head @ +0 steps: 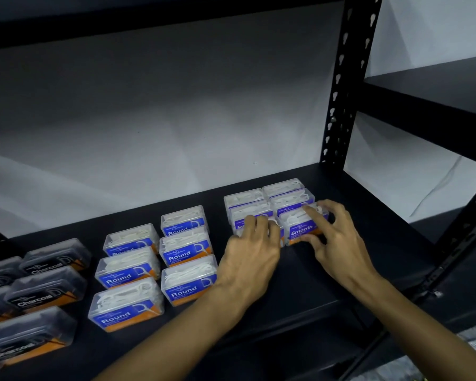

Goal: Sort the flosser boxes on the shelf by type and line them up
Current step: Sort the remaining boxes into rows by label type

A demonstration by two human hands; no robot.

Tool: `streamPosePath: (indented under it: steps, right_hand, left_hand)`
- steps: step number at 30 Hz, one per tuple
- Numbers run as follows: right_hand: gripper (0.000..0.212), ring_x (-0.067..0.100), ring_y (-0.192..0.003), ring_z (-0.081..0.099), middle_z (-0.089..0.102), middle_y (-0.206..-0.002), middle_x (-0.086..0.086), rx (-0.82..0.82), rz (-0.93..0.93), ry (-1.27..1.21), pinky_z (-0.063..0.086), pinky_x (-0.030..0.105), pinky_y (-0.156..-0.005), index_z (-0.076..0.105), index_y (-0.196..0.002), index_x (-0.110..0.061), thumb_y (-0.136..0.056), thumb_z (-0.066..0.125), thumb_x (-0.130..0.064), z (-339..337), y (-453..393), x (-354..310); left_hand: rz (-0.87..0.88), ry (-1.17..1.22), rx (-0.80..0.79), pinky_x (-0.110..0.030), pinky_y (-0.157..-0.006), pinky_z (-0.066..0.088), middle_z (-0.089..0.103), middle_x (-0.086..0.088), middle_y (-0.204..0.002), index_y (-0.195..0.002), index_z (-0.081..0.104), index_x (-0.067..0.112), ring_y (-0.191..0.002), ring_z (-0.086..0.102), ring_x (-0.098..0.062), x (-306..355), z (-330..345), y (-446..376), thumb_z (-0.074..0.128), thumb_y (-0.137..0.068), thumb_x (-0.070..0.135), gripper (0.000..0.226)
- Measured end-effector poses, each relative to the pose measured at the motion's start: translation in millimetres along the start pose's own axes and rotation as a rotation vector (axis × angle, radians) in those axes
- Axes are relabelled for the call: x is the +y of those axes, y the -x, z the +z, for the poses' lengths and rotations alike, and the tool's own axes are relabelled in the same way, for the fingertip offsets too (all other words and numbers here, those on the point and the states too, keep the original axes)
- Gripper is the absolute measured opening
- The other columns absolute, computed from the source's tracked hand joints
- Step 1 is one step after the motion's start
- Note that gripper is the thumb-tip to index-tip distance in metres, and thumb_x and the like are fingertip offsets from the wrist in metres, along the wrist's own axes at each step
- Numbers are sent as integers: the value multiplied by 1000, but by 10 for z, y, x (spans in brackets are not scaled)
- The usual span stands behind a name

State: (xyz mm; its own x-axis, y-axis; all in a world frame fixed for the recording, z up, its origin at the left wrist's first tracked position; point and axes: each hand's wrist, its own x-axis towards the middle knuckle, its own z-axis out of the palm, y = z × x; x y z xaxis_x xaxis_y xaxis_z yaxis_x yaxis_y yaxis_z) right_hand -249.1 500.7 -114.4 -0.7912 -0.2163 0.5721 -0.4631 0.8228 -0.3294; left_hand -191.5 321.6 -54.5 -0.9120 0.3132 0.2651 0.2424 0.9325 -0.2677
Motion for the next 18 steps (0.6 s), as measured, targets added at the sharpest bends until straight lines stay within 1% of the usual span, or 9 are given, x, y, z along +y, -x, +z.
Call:
streamPosePath:
  steps: [4,7,12,18]
  right_hand:
    - [62,33,-110,56,46,-130,18,-4,17,-19,59,43,-64,57,-124,-6,-68,84,-12,22,-47,8]
    - [62,33,-110,56,45,-131,20,-11,28,-15,59,44,-64,57,-124,-5,-68,83,-14,28,-70,7]
    - [63,34,-112,55,43,-134,20,-28,54,-3,59,45,-66,56,-125,-5,-69,83,-16,23,-102,-20]
    - [68,31,-118,51,36,-140,15,-67,97,-1,58,42,-69,49,-132,-10,-73,80,-23,-2,-111,-37]
  left_hand:
    - [-14,-5,-13,-28,-39,43,62,-11,-87,-97,68,7,-79,60,-24,-20,18,-48,88,-37,16,64]
    - [-14,-20,-11,-28,-38,43,62,-11,-89,-98,67,7,-79,60,-24,-34,34,-63,87,-40,15,61]
    - [-12,-51,2,-28,-36,39,62,-10,-89,-98,68,8,-79,60,-25,-48,39,-86,85,-44,14,57]
    - [-13,-43,30,-29,-38,42,63,-11,-92,-102,67,8,-82,61,-26,-81,82,-101,85,-46,14,59]
